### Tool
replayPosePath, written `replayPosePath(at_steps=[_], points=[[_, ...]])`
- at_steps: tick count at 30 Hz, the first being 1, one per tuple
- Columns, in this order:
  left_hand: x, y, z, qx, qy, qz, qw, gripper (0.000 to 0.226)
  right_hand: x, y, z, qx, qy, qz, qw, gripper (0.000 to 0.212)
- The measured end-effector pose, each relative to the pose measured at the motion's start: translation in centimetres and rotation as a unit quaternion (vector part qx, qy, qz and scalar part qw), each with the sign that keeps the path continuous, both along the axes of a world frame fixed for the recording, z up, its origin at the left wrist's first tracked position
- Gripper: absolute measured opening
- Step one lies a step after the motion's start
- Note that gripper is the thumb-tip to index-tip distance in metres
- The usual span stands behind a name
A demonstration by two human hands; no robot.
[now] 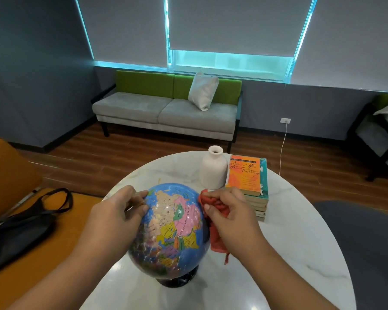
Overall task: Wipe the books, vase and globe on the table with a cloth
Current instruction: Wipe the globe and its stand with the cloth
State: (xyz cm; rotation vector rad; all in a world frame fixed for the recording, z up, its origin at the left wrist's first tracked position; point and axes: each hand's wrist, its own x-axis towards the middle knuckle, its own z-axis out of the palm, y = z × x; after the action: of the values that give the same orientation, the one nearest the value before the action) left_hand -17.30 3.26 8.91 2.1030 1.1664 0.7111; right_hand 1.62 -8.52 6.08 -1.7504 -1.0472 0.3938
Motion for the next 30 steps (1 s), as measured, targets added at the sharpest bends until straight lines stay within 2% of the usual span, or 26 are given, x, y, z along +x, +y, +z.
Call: replayPosePath(at_steps=[4, 9, 14, 18, 24, 30], points=[[-0.1, 0.0, 0.0, 0.006, 0.0, 0.002, 1.0, 0.019, -1.0, 0.2, 0.7, -0.008, -0.059, 0.06, 0.996, 0.025], [-0.1, -0.1, -0.1, 0.017, 0.004, 0.002, 1.0, 0.02, 0.6, 0.9, 1.2, -0.035, -0.051, 0.031, 0.998, 0.029], [-0.3, 0.0, -0.2, 0.018, 0.007, -0.001, 1.0, 0.021, -0.3, 0.7, 1.1, -0.017, -0.082, 0.074, 0.994, 0.027], [-0.1, -0.1, -0.1, 0.022, 0.008, 0.001, 1.0, 0.02, 1.1, 1.1, 1.7, -0.065, -0.087, 0.042, 0.993, 0.023], [-0.2, -0.2, -0.2, 0.022, 0.001, 0.0, 1.0, 0.02, -0.5, 0.6, 1.5, -0.022, -0.138, 0.092, 0.986, 0.026], [-0.1, -0.2, -0.3, 0.022, 0.005, -0.002, 1.0, 0.021, 0.4, 0.1, 1.1, -0.028, -0.135, 0.056, 0.989, 0.024]])
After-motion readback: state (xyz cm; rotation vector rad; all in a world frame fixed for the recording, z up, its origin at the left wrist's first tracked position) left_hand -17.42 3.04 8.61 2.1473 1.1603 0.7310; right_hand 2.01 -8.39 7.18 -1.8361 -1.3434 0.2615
